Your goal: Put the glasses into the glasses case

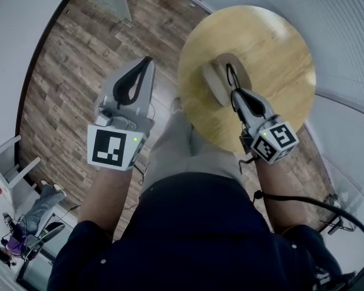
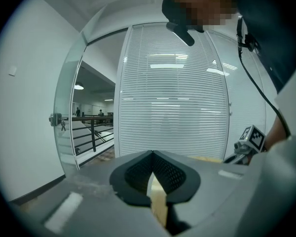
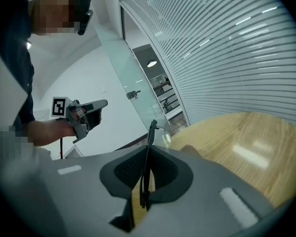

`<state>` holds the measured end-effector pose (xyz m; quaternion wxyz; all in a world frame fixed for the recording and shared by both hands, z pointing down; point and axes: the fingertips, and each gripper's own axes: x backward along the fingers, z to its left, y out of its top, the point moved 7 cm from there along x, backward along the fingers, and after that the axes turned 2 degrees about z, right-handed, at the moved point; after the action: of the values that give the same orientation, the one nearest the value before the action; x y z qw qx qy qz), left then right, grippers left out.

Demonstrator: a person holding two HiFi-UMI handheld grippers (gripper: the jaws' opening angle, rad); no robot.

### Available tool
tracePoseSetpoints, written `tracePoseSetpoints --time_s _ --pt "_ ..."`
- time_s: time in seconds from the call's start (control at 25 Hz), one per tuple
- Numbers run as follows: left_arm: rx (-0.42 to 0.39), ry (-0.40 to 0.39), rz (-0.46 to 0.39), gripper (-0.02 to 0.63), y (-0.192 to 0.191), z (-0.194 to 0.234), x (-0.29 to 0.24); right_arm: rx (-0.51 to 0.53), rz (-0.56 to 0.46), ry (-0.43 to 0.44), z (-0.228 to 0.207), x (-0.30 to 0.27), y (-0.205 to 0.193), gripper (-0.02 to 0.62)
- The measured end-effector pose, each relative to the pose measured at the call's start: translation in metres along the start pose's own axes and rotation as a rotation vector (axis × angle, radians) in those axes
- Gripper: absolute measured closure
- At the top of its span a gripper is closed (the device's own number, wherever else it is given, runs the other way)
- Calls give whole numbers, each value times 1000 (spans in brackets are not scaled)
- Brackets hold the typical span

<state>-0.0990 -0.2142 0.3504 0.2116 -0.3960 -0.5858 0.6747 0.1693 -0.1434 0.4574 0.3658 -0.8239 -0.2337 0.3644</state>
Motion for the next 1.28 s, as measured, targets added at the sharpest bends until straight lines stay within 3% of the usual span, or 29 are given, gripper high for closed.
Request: tracePoseSetpoints --time_s 0.28,1.28 --pt "14 71 3 604 -16 24 -4 -14 38 5 -14 -11 -15 568" --pt "17 61 108 604 -60 34 -21 -46 130 38 -33 -49 -49 568"
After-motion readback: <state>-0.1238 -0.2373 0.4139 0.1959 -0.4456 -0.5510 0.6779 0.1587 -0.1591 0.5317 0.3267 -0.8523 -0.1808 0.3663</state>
